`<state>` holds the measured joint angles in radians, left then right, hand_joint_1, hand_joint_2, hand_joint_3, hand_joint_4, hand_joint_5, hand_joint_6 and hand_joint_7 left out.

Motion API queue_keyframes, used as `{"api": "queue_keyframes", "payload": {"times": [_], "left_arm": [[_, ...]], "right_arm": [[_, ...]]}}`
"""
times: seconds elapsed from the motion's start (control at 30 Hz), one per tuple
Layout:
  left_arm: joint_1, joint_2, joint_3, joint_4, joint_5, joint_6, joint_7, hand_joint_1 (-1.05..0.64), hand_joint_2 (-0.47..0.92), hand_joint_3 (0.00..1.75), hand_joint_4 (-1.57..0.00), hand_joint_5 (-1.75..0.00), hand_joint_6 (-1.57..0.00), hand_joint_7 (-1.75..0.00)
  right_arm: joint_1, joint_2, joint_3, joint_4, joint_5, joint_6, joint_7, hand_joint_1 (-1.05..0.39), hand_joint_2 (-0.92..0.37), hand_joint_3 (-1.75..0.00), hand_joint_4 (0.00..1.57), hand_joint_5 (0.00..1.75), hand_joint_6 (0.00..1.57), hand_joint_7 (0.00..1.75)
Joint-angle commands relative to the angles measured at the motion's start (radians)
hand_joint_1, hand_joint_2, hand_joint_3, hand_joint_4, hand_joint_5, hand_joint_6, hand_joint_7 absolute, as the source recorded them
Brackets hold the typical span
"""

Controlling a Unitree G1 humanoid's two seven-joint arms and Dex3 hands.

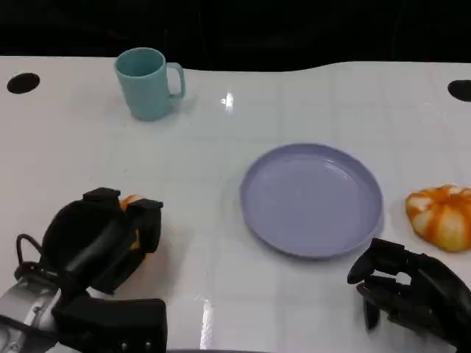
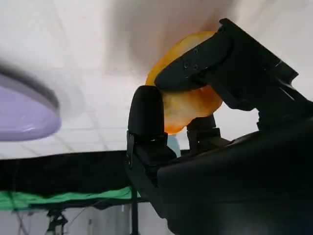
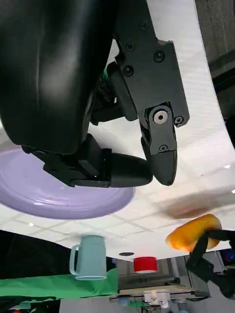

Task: Grasp the bread from the table and place it into the plate.

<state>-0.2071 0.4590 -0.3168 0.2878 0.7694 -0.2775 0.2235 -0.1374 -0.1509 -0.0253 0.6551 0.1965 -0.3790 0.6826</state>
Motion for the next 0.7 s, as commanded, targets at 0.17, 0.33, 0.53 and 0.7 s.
{"api": "queue_keyframes", "payload": {"times": [0.17, 0.33, 0.53, 0.7], "left_arm": [[0.004, 0.019, 0.056, -0.076, -0.128, -0.043, -0.101, -0.17, 0.4, 1.59, -0.77, -1.75, -0.6, -1.75], [-0.025, 0.011, 0.064, -0.088, -0.164, -0.054, -0.147, -0.2, 0.4, 1.61, -0.79, -1.75, -0.61, -1.75], [-0.06, -0.003, 0.062, -0.086, -0.167, -0.056, -0.169, -0.2, 0.39, 1.54, -0.75, -1.75, -0.59, -1.75], [-0.152, -0.027, 0.045, -0.064, -0.157, -0.056, -0.188, -0.21, 0.49, 1.35, -0.77, -1.75, -0.6, -1.75]], "right_arm": [[0.02, -0.009, -0.004, 0.016, -0.002, 0.017, -0.001, -0.49, -0.92, -0.28, 0.66, 1.75, 0.65, 1.41], [0.017, -0.007, -0.003, 0.017, -0.002, 0.024, -0.003, -0.5, -0.92, -0.28, 0.66, 1.75, 0.66, 1.41], [0.014, -0.006, -0.004, 0.027, 0.0, 0.021, 0.002, -0.49, -0.92, -0.27, 0.66, 1.75, 0.66, 1.39], [0.019, -0.007, 0.001, 0.02, -0.017, 0.009, -0.017, -0.49, -0.92, -0.27, 0.66, 1.75, 0.66, 1.39]]}}
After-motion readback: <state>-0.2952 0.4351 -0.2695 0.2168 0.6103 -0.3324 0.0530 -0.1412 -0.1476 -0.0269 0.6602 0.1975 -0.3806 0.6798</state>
